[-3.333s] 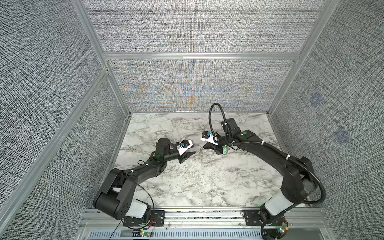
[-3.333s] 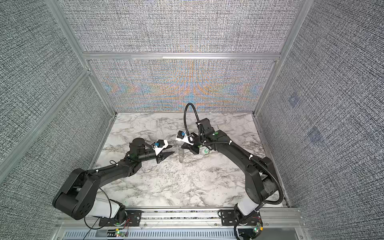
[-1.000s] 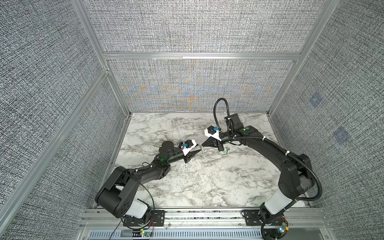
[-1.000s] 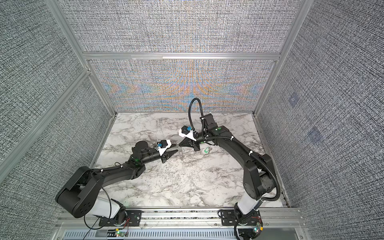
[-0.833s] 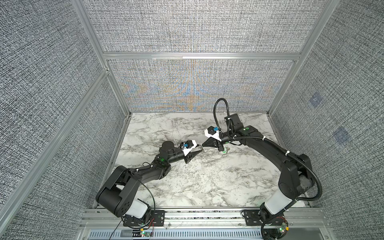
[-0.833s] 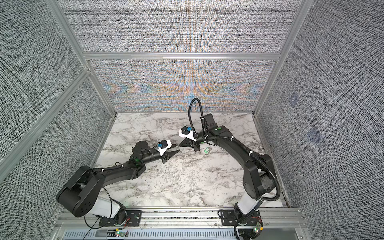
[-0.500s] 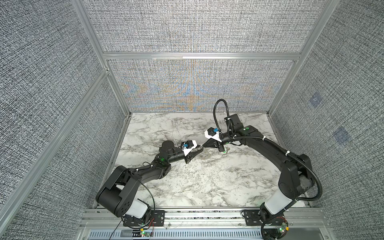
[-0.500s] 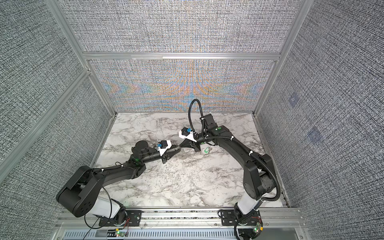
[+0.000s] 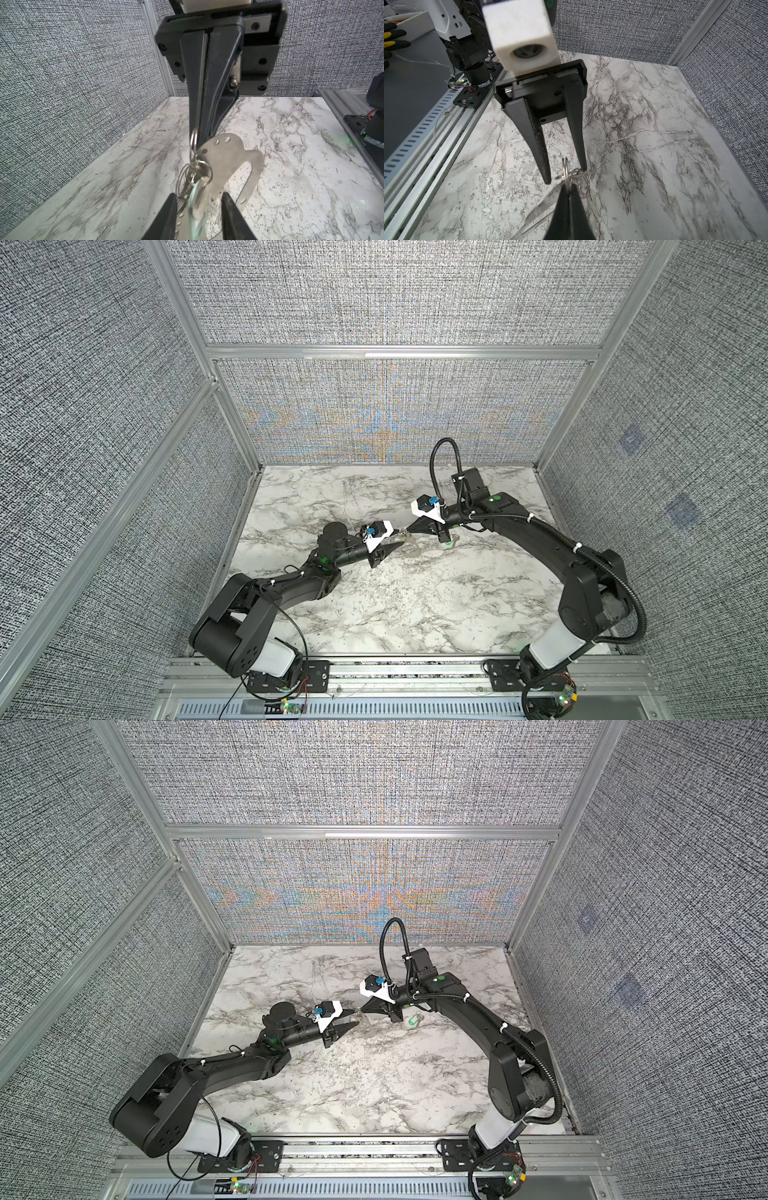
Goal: Remove the keys from the keyring
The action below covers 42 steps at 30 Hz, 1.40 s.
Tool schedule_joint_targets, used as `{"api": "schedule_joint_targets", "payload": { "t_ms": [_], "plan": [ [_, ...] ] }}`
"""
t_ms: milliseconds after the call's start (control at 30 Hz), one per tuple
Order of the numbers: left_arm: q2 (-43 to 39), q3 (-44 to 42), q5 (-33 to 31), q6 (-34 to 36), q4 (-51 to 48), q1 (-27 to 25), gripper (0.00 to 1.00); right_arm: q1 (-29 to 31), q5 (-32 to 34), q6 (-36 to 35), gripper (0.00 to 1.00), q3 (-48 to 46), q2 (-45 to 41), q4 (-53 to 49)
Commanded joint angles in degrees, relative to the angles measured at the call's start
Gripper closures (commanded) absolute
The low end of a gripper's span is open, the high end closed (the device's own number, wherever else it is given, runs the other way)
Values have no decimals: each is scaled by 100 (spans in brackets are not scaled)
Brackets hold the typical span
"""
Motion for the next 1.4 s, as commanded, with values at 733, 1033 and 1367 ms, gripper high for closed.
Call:
{"api": "schedule_joint_targets", "payload": {
  "t_ms": [733, 1033, 1367],
  "plan": [
    [100, -20, 114, -105, 393, -4, 69, -35, -15, 28, 100, -22, -70, 317],
    [244, -90, 38, -449, 895, -9, 69, -29, -52, 190, 100, -103, -114, 552],
    [414, -103, -103, -651, 1165, -6, 63, -6, -143, 183, 100, -129, -157, 597]
  ]
}}
